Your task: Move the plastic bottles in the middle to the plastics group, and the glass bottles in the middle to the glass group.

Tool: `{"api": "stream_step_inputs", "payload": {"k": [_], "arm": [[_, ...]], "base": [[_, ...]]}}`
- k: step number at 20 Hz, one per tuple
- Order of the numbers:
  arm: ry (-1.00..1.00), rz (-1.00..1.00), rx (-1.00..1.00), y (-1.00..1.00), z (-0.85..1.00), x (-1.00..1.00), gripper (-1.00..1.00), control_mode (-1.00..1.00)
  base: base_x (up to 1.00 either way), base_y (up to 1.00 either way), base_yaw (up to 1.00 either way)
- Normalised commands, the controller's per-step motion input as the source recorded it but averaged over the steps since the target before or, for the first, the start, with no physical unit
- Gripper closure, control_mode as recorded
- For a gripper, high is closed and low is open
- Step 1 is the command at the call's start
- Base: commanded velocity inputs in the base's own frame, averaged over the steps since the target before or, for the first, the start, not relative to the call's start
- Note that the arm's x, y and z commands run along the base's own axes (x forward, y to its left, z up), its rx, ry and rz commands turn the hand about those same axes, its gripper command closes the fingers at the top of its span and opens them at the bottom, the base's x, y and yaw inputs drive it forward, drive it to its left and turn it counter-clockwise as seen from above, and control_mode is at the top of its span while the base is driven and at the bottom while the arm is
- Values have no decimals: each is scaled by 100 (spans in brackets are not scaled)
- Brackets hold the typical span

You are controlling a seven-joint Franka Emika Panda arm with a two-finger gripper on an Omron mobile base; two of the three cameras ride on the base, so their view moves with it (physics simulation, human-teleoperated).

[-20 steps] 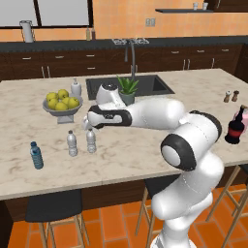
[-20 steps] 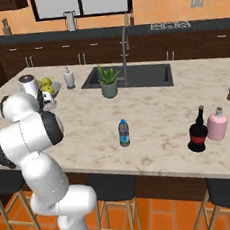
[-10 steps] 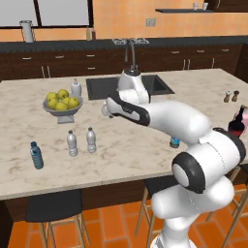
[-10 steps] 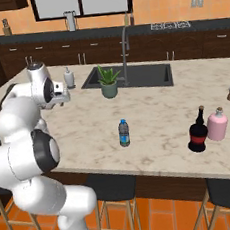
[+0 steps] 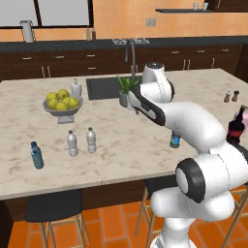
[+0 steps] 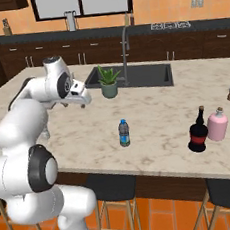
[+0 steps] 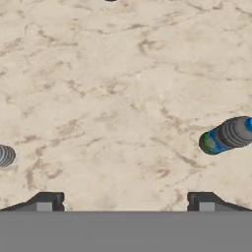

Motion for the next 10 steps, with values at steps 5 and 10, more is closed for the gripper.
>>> {"api": "stream_step_inputs", "payload": {"k": [5, 10], "arm": [[9, -38, 7, -100, 1, -11, -100, -100], [11, -20, 17, -100, -8, 0, -100, -100]], "base": [[0, 0, 0], [0, 0, 0]]}}
